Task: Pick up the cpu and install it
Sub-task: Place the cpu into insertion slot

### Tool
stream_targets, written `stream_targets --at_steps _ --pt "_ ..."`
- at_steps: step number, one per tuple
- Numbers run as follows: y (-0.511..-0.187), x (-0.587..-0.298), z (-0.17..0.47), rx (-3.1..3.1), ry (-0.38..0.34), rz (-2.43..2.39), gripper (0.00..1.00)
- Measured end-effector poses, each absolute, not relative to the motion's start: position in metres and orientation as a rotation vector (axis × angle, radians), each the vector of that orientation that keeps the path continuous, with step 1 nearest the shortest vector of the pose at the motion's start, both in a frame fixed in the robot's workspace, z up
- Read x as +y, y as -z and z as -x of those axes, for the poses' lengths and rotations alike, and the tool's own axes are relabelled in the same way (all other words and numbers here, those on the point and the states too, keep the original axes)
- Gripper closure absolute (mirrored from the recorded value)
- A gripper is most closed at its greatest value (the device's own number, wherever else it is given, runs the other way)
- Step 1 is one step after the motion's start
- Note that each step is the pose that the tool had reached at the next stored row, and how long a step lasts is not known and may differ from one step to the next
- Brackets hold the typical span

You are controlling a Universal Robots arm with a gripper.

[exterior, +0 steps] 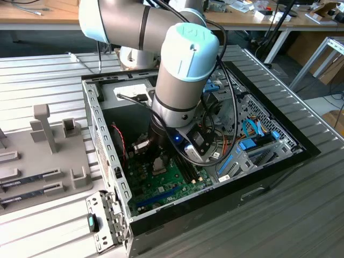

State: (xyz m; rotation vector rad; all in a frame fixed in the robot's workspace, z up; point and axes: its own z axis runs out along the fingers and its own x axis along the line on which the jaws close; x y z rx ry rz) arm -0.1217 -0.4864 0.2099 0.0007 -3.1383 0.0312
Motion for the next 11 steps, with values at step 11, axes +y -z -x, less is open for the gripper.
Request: stream_targets --at_steps 11 --pt "-0.2038 -0.4849 0.1201 -3.137 -0.080 0.000 0.53"
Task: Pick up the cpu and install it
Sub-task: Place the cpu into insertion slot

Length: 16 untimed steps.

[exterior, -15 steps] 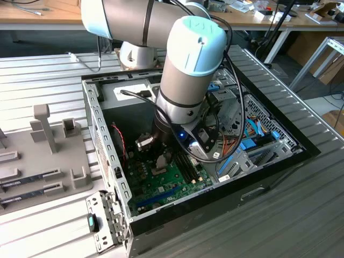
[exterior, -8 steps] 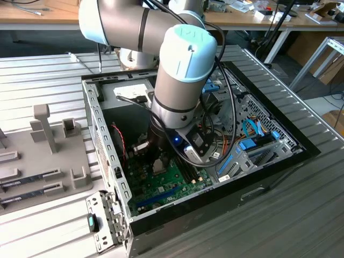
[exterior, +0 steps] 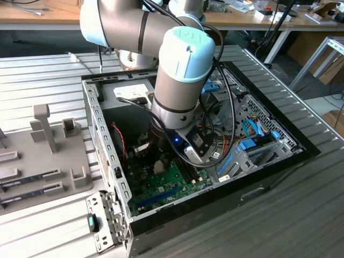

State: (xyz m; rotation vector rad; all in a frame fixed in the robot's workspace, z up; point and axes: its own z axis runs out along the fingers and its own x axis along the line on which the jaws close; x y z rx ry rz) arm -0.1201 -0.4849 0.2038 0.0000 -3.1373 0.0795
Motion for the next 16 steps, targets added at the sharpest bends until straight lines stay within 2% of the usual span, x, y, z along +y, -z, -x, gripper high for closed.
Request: stream_targets --at_steps 16 --pt "-0.2002 -0.4819 0.1201 -3.138 -0.081 -0.042 0.53"
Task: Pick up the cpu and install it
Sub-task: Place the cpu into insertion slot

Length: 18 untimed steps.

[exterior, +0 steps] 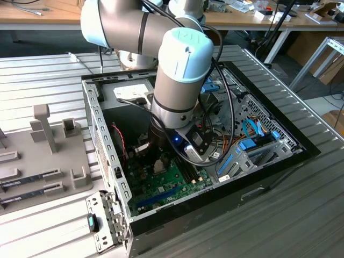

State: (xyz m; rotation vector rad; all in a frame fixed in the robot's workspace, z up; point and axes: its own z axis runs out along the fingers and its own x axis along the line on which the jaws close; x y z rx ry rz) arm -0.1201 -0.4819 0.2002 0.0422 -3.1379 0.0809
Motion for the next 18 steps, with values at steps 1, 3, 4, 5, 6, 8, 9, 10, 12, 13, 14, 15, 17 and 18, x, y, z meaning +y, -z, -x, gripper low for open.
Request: stream_targets --at_steps 1,3,4,5,6,8,9,10,12,13,14,15,17,18 --pt "-0.2002 -0.4823 0.1206 -3.138 -0.081 -0.042 0.53" --pt "-0.2001 -0.4832 0.1209 -3.138 -0.082 -0.041 0.53" --pt "-0.1998 -0.4835 0.1209 -3.138 -0.082 -0.039 0.53" --pt "-0.1995 -0.4836 0.1209 -3.138 -0.082 -0.038 0.53" --pt "-0.1992 -0.4837 0.1208 -3.138 -0.083 -0.038 0.53" --pt "-0.1989 -0.4837 0.1201 -3.138 -0.083 -0.038 0.53" --pt "-0.1986 -0.4836 0.1195 -3.138 -0.082 -0.038 0.53" --pt "-0.1985 -0.4837 0.1192 -3.138 -0.081 -0.038 0.53" --pt "-0.1983 -0.4836 0.1192 -3.138 -0.080 -0.036 0.53" --pt "-0.1978 -0.4836 0.1191 -3.138 -0.080 -0.035 0.53" --pt "-0.1969 -0.4837 0.1191 -3.138 -0.080 -0.033 0.53" --pt "-0.1964 -0.4837 0.1192 -3.137 -0.080 -0.029 0.53" --pt "-0.1953 -0.4837 0.1192 -3.138 -0.080 -0.020 0.53" --pt "-0.1950 -0.4836 0.1191 -3.138 -0.080 -0.018 0.53"
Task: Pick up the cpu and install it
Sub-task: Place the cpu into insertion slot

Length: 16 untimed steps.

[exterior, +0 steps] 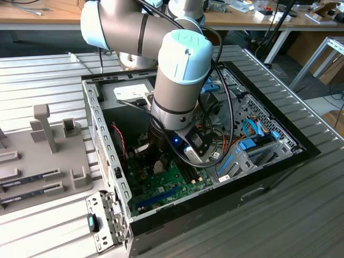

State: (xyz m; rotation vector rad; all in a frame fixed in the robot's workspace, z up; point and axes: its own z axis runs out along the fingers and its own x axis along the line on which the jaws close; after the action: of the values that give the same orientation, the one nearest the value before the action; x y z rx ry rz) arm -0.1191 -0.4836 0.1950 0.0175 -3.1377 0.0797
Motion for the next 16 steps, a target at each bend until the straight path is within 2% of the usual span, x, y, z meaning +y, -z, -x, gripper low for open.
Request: stream_targets --at_steps 6,7,16 --pt "-0.1949 -0.4836 0.1192 -3.137 -0.077 -0.016 0.52" --pt "-0.1949 -0.4836 0.1191 -3.138 -0.076 -0.016 0.45" --pt "-0.2036 -0.4836 0.1192 -3.141 -0.075 -0.016 0.45"
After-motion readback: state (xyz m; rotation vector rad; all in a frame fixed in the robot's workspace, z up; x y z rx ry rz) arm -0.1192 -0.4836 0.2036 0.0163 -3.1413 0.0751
